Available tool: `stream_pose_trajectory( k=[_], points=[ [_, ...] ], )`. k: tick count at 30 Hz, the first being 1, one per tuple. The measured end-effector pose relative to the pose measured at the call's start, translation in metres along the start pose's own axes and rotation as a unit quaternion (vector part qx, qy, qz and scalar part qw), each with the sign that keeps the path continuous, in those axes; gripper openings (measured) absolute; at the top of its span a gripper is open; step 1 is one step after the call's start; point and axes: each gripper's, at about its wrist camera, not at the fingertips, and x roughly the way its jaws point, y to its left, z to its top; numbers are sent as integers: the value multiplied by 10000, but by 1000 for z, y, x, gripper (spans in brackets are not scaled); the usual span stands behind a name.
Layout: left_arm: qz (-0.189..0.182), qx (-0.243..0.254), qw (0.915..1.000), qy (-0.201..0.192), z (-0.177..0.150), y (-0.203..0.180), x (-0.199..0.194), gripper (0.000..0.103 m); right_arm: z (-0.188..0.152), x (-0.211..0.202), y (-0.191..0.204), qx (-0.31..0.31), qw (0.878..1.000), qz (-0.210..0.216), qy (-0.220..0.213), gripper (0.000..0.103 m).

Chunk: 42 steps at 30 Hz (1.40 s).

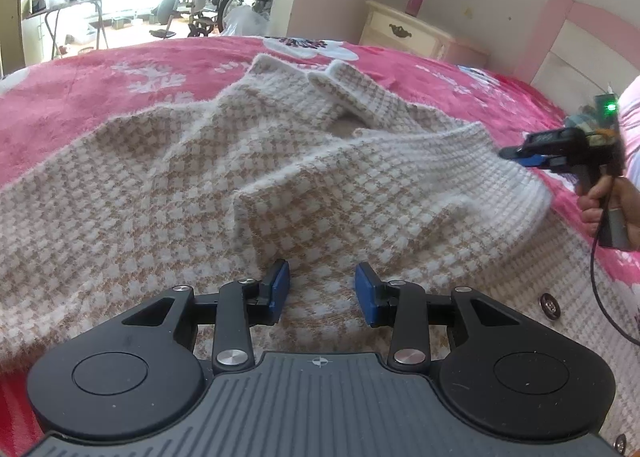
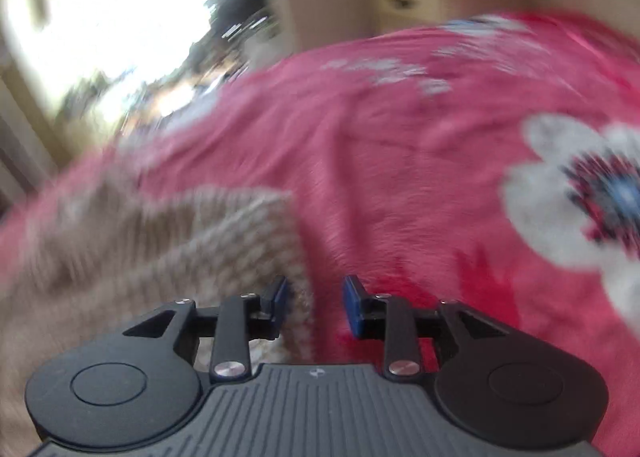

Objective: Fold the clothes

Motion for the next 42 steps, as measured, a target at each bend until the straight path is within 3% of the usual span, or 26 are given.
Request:
stream_pose_trajectory(
  k=[4, 14, 18, 21, 25, 29, 33, 36, 39, 42],
  points=[
    [-8, -69, 10000, -25, -1, 2, -1, 37, -16, -11, 7, -198, 9996, -181, -46, 35],
    [-41, -313, 9994, -119, -4, 6, -2, 37, -46, -27, 71, -593, 9952, 778, 89, 36],
    [-101, -849, 9962, -142, -2, 15, -10, 40, -57, -33, 97, -749, 9903, 1159, 143, 39],
    [27, -1315, 9909, -279, -5, 24, -26, 47, -67, -35, 119, -906, 9852, 1443, 200, 40],
    [310, -1408, 9887, -415, -16, 39, -61, 47, -86, -16, 174, -1563, 9701, 1797, 462, 41],
    [788, -1575, 9818, -708, -28, 58, -110, 49, -118, 13, 209, -2376, 9570, 1439, 840, 45],
    [1550, -1709, 9663, -1143, -33, 76, -160, 51, -115, 14, 211, -2206, 9622, 1368, 824, 45],
    [2079, -1889, 9474, -1537, -28, 88, -194, 51, -108, 11, 210, -1877, 9685, 1352, 918, 46],
    [2640, -2196, 9208, -1850, -14, 107, -227, 52, -102, -5, 220, -1600, 9705, 1577, 873, 47],
    [3095, -2582, 8898, -2139, -1, 131, -258, 55, -98, -26, 249, -1742, 9609, 2050, 653, 47]
  ],
)
